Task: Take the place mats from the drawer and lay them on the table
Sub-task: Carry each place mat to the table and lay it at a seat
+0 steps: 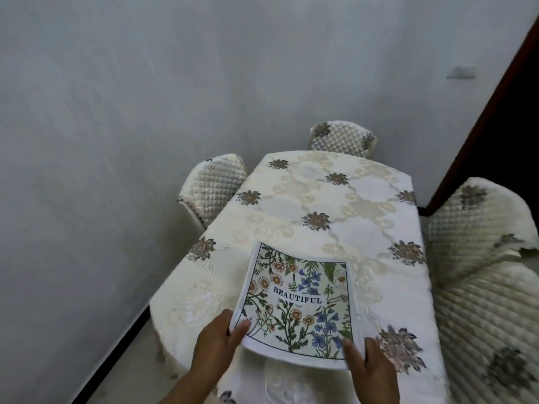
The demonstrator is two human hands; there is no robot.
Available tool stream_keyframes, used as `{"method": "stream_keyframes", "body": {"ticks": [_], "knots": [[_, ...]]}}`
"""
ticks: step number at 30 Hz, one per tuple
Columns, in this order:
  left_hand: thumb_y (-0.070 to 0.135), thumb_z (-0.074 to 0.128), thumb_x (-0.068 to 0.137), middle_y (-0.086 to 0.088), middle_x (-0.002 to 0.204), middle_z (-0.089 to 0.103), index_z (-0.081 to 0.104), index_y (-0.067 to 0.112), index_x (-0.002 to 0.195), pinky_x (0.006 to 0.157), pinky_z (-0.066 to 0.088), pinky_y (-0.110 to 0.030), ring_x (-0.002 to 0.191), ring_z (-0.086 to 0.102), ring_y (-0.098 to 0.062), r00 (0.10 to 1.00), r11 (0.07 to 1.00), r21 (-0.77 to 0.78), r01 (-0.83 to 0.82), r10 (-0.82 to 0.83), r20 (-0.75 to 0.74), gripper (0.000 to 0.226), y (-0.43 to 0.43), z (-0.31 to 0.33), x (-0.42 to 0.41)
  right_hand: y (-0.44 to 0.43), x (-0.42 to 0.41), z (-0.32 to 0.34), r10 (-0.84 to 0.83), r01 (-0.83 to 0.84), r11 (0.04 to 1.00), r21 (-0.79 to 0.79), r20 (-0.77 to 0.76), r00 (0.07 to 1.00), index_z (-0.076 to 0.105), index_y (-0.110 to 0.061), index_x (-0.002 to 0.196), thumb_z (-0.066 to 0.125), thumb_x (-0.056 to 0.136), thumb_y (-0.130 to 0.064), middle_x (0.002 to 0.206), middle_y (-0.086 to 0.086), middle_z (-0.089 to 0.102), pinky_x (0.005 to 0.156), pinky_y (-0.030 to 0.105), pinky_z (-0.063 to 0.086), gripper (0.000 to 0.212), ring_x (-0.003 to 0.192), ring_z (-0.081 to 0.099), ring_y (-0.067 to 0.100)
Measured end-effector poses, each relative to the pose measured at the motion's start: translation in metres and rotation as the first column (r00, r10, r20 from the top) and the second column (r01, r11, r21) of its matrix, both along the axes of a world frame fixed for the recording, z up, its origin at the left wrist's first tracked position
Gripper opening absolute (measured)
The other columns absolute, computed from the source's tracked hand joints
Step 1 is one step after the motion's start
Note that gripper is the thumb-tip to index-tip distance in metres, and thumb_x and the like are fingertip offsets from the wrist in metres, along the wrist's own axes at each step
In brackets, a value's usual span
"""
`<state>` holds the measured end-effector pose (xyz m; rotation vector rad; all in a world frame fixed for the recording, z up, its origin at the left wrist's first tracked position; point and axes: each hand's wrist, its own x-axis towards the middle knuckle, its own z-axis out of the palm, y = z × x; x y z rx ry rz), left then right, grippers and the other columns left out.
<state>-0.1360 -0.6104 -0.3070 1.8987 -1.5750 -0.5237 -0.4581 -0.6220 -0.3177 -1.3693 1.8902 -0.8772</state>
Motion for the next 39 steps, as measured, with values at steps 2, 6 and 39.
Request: {"method": "stream_keyframes", "body": {"ticks": [2,6,39], "knots": [[0.078,0.04,0.085,0.003,0.062,0.055,0.048,0.028,0.075,0.055,0.044,-0.027,0.06,0.055,-0.005,1.0,1.0,0.023,0.006,-0.007,0.028,0.051,-0.015,-0.01,0.007,-0.007,0.009,-0.016,-0.009,0.009,1.0,0.028,-0.009,1.0,0.057,-0.02,0.076,0.063,0.084,-0.053,0.067,0.002,0.062,0.055,0.022,0.042,0.035,0.062,0.056,0.004],[0.072,0.041,0.088,0.001,0.06,0.048,0.04,0.029,0.072,0.052,0.04,-0.027,0.056,0.051,-0.007,0.997,0.996,0.092,0.021,-0.028,0.077,0.046,-0.037,-0.032,0.021,-0.018,0.027,-0.047,-0.001,0.002,0.991,0.133,-0.007,1.0,0.055,-0.016,0.08,0.061,0.085,-0.055,0.069,0.001,0.063,0.06,0.029,0.047,0.039,0.066,0.06,0.012],[0.047,0.067,0.087,0.006,0.094,0.07,0.062,0.023,0.096,0.069,0.045,-0.016,0.087,0.063,-0.004,0.981,0.79,0.597,0.141,-0.031,-0.191,0.027,-0.002,-0.094,0.126,0.046,0.124,-0.075,0.107,-0.084,0.825,0.559,-0.008,0.994,0.049,-0.042,0.121,0.055,0.082,-0.064,0.114,-0.006,0.069,0.092,0.025,0.047,0.045,0.104,0.064,0.012]]}}
